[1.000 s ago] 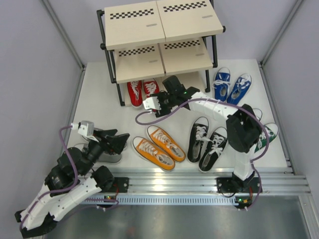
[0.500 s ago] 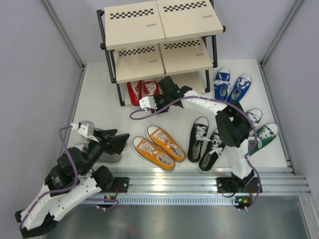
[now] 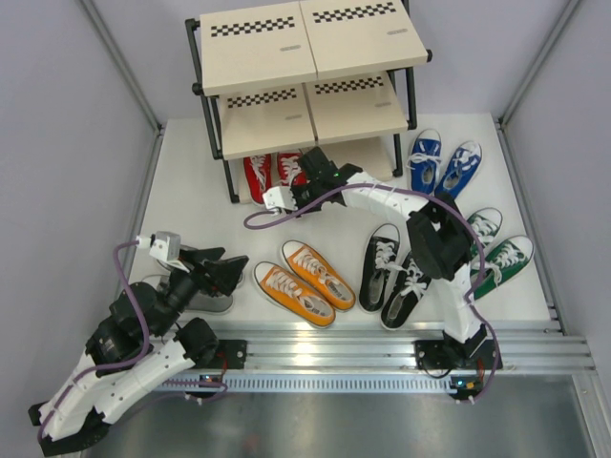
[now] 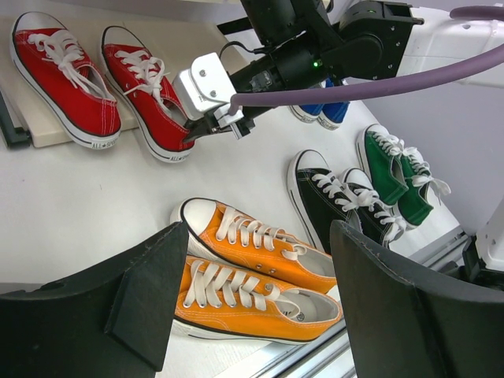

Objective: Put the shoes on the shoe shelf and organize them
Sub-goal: Place the shoe at the shoe shelf.

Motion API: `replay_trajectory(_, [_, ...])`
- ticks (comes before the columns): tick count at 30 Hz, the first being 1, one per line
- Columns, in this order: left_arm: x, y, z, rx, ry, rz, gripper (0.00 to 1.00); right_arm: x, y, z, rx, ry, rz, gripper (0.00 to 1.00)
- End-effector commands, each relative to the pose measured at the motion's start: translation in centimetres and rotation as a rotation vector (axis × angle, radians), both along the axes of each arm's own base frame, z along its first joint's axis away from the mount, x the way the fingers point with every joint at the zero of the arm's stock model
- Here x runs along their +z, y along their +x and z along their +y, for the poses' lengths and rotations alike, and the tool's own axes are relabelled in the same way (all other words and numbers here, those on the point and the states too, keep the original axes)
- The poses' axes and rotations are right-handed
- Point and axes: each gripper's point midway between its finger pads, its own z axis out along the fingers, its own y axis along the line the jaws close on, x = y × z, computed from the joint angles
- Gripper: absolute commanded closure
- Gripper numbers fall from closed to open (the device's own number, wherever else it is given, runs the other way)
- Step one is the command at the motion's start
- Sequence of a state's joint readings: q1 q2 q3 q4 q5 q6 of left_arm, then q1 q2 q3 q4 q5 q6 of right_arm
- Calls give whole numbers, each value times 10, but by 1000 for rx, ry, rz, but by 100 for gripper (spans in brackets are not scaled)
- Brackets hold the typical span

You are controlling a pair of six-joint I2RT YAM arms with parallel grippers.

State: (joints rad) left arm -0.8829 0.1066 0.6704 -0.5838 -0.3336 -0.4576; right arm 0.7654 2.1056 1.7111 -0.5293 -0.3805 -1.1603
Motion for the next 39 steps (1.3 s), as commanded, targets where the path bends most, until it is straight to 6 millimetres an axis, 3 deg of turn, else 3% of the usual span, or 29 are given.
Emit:
replay_trajectory(1, [10,0,1,0,-24,-41,22,46,19,15,-10,85,-139,100])
replay_trajectory(5, [11,0,1,0,-27,-43,22,64,26,18,-18,111,-184,100])
replay_trajectory(18, [11,0,1,2,-28,-44,22,92,42,28,25,100,-309,100])
replay_trajectory(39, [12,-1,1,-3,-30,-46,22,78,67,48,44,63,-393,100])
